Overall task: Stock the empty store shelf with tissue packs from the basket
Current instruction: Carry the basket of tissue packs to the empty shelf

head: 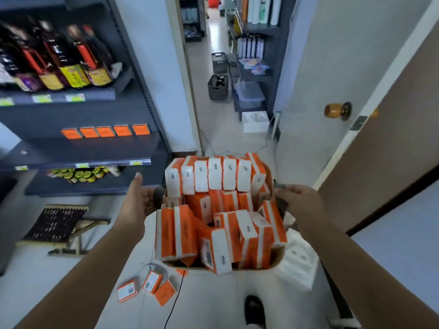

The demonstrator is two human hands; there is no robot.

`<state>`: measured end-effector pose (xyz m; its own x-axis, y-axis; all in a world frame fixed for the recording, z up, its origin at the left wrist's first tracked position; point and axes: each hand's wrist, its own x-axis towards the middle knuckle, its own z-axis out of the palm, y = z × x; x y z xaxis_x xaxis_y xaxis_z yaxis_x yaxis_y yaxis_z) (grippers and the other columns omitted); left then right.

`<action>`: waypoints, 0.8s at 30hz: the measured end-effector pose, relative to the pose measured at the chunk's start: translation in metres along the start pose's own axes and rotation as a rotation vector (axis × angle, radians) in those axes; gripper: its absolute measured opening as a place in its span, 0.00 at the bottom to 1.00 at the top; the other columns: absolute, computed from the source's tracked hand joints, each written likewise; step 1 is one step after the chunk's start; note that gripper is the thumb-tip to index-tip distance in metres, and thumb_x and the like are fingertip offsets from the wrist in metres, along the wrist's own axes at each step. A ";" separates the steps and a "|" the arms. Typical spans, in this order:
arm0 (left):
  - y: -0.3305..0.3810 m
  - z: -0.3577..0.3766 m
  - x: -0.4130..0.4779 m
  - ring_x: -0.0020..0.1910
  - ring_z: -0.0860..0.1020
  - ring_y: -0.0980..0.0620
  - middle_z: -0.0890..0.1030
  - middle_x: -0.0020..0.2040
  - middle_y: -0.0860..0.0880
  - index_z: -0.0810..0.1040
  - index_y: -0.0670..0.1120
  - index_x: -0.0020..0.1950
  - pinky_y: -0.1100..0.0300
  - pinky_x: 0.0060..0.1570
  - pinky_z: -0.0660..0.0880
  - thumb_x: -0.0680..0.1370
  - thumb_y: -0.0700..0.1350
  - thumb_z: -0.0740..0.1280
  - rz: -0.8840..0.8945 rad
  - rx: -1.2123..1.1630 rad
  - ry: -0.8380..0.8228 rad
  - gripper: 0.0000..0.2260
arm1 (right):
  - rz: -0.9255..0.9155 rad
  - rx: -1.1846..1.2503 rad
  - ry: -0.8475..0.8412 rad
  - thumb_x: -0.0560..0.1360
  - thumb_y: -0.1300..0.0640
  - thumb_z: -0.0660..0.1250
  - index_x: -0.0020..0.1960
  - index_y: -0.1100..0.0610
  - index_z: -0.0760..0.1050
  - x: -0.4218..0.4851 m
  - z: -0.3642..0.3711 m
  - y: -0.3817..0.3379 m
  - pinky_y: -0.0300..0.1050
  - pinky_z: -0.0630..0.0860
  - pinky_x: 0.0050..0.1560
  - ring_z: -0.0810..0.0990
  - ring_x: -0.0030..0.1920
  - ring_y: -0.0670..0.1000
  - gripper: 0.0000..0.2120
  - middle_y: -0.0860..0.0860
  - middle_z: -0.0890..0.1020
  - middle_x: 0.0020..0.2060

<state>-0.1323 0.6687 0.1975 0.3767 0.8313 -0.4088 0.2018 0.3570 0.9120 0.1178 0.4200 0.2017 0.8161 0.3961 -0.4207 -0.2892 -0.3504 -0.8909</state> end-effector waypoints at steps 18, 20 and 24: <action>0.109 -0.035 0.136 0.35 0.78 0.48 0.83 0.39 0.46 0.83 0.41 0.52 0.53 0.41 0.73 0.79 0.60 0.62 0.086 -0.423 0.678 0.23 | -0.049 -0.002 -0.524 0.75 0.45 0.69 0.54 0.60 0.82 0.218 0.247 -0.219 0.58 0.80 0.61 0.86 0.53 0.62 0.18 0.61 0.86 0.50; 0.124 -0.035 0.141 0.34 0.79 0.48 0.83 0.39 0.45 0.84 0.40 0.53 0.54 0.40 0.74 0.79 0.59 0.62 0.129 -0.416 0.732 0.23 | -0.053 0.004 -0.584 0.74 0.45 0.69 0.54 0.60 0.81 0.230 0.270 -0.240 0.55 0.80 0.58 0.85 0.49 0.58 0.19 0.57 0.86 0.47; 0.151 -0.040 0.146 0.29 0.77 0.50 0.80 0.35 0.46 0.81 0.42 0.42 0.62 0.30 0.71 0.77 0.55 0.63 0.204 -0.375 0.778 0.17 | -0.057 0.031 -0.691 0.76 0.47 0.69 0.55 0.60 0.80 0.246 0.310 -0.269 0.48 0.80 0.51 0.84 0.46 0.54 0.17 0.55 0.85 0.46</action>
<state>-0.0835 0.8610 0.2765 -0.3755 0.8996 -0.2230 -0.1632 0.1726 0.9714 0.2412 0.8744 0.2850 0.3280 0.8663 -0.3767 -0.2783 -0.2924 -0.9149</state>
